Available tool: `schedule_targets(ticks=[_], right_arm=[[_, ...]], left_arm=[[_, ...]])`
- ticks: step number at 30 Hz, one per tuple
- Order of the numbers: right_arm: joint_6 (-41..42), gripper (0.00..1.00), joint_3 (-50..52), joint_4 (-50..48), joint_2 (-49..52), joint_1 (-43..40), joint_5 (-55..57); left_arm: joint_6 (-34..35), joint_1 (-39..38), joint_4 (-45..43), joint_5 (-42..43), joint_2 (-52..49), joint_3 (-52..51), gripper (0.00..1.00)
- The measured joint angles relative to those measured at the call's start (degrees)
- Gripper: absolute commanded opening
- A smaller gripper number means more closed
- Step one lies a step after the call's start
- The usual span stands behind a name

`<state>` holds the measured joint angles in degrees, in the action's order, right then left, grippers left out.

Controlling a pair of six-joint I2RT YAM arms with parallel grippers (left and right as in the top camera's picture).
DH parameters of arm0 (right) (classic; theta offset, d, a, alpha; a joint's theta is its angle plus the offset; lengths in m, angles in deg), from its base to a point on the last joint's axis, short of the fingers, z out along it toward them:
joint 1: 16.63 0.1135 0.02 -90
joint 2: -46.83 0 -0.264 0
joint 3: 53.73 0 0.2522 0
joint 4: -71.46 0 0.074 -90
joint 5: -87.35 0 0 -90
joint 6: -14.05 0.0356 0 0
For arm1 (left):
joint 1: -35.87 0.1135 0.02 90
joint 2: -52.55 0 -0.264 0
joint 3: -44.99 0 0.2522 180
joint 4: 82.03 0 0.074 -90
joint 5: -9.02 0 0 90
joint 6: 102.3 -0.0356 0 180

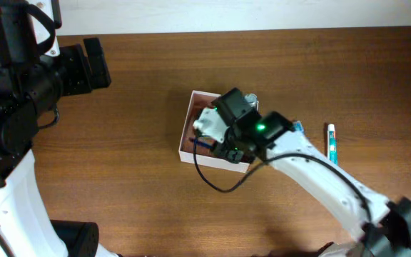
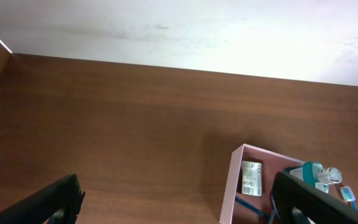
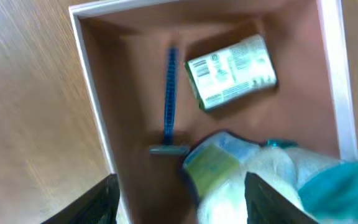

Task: Pack container
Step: 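Carry the razor into the box and release it, then grasp the blue toothbrush with the right gripper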

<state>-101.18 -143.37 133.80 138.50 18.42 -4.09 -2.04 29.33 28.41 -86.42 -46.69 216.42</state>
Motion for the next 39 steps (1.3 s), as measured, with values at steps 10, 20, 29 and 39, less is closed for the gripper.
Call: schedule_targets(ticks=[10,20,29,39], right_arm=[[22.80,0.70,-3.85,6.27,-12.50,-19.89,0.55],[31.76,0.70,-2.84,6.93,1.57,-35.56,-0.20],[33.03,0.59,-2.10,5.51,20.39,-35.89,0.15],[33.48,0.14,-1.86,5.86,24.96,-35.89,2.08]], left_arm=[[0.00,0.00,0.00,0.02,0.00,0.00,0.99],[0.00,0.00,-0.02,0.00,0.00,0.00,0.99],[0.00,0.00,0.00,0.02,0.00,0.00,0.99],[0.00,0.00,0.00,0.00,0.00,-0.02,0.99]])
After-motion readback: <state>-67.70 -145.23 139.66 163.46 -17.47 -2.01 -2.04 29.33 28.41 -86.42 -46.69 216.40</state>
